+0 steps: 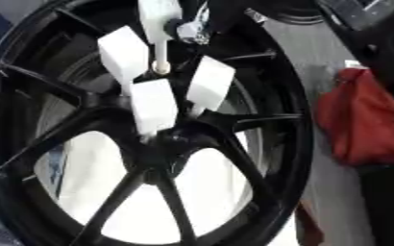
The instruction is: Pull the pin out of the wheel hub.
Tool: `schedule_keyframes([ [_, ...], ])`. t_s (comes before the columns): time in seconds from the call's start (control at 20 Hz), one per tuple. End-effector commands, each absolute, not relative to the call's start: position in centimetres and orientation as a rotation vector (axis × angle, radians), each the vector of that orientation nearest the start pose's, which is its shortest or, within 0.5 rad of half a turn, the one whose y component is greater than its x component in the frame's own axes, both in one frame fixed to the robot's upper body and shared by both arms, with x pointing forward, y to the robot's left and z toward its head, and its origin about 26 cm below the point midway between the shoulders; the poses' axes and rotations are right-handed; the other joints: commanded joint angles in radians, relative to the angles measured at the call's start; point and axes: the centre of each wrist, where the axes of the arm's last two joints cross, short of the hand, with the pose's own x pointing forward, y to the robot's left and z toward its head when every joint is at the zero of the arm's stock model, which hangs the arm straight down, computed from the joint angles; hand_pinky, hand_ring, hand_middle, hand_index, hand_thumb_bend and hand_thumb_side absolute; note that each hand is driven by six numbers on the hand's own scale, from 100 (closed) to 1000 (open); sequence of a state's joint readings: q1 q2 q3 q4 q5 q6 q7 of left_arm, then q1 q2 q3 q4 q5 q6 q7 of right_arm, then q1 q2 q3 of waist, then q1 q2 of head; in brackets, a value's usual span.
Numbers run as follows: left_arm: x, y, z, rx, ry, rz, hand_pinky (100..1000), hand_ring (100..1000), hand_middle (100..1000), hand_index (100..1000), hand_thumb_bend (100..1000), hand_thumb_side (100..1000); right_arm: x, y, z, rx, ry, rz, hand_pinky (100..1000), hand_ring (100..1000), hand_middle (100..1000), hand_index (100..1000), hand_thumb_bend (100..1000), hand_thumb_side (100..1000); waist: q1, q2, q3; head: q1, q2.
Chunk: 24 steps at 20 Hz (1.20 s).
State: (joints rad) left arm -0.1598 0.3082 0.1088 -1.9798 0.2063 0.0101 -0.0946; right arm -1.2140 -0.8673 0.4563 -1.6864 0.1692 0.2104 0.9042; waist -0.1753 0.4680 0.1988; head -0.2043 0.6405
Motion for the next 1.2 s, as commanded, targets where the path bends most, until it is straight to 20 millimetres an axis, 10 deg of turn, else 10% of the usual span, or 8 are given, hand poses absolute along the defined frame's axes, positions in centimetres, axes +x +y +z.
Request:
schedule_keyframes([
  [0.05, 28.3, 30.0, 17.1, 0.0, -2.144, -0.238, 1000, 569, 723, 885, 150, 984, 32.4, -20.6, 43.6, -0.605, -1.538, 1.895, 744, 595, 258, 411, 100, 169, 0.009, -0.033, -0.001, -0.002, 0.005],
  [0.6, 28.2, 30.2, 17.0, 0.008, -2.137, -0.226, 1000, 569, 725, 885, 150, 984, 30.5, -25.0, 47.6, -0.706, -1.671, 1.698, 750, 582, 241, 412, 100, 145, 0.017, -0.039, -0.023, 0.008, 0.01],
  [1.2, 28.2, 30.4, 16.9, 0.022, -2.146, -0.209, 1000, 569, 726, 885, 149, 981, 30.5, -40.4, 47.5, -1.026, -1.597, 1.029, 754, 583, 241, 423, 100, 112, 0.034, -0.034, -0.057, 0.036, 0.002],
])
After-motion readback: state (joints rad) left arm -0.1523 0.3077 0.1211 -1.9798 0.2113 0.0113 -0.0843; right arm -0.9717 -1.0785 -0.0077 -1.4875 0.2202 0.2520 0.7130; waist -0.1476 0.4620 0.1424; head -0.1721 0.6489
